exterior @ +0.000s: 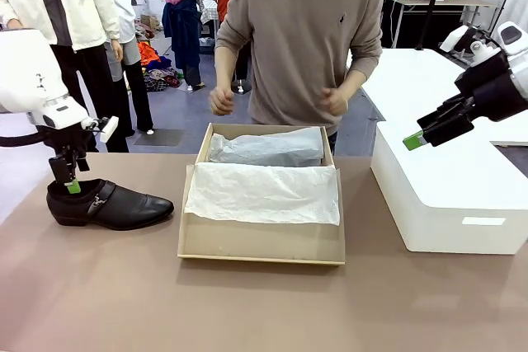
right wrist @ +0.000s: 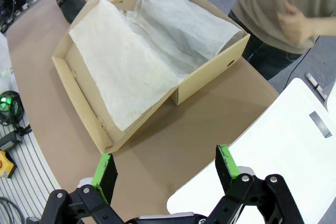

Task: Pack the shoes into the box.
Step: Place the other shoe of the Shoes into the Shoes Box.

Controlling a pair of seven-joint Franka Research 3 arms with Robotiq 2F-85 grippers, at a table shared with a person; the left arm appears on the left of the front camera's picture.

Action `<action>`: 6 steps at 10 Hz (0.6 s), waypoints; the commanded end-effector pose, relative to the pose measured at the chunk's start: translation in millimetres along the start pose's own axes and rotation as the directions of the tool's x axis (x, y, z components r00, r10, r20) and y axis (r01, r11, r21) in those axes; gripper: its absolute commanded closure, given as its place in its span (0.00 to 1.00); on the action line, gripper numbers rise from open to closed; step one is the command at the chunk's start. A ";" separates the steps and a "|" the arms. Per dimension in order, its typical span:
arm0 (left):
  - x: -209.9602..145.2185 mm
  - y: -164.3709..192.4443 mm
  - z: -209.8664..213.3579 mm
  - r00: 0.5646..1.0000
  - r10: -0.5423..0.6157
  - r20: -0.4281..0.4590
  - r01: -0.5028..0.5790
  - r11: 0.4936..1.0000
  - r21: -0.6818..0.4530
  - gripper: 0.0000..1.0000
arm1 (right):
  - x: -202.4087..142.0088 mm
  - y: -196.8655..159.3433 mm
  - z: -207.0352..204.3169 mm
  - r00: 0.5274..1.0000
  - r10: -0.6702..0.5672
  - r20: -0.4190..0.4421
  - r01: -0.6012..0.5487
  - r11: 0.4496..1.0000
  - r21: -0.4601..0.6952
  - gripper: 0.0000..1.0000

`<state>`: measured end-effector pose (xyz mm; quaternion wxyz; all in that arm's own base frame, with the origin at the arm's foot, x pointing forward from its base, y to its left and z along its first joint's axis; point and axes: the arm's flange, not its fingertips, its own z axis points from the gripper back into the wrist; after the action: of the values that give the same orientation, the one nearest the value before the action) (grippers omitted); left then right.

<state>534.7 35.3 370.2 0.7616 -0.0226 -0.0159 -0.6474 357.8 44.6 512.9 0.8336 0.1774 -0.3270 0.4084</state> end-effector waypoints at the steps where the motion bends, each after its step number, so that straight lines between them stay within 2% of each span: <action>1: -2.5 7.5 -6.2 0.999 -0.030 0.032 0.030 0.999 -0.012 0.00 | -0.4 -3.8 -0.4 1.000 0.020 0.024 -0.020 1.000 0.015 0.00; 6: -2.2 11.1 -24.9 0.999 -0.033 0.034 0.035 0.998 -0.056 0.00 | -0.4 -3.8 -0.4 1.000 0.020 0.024 -0.020 1.000 0.015 0.00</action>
<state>542.1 33.8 344.6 0.7540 -0.0412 -0.0023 -0.6555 357.8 44.6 512.9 0.8336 0.1774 -0.3270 0.4084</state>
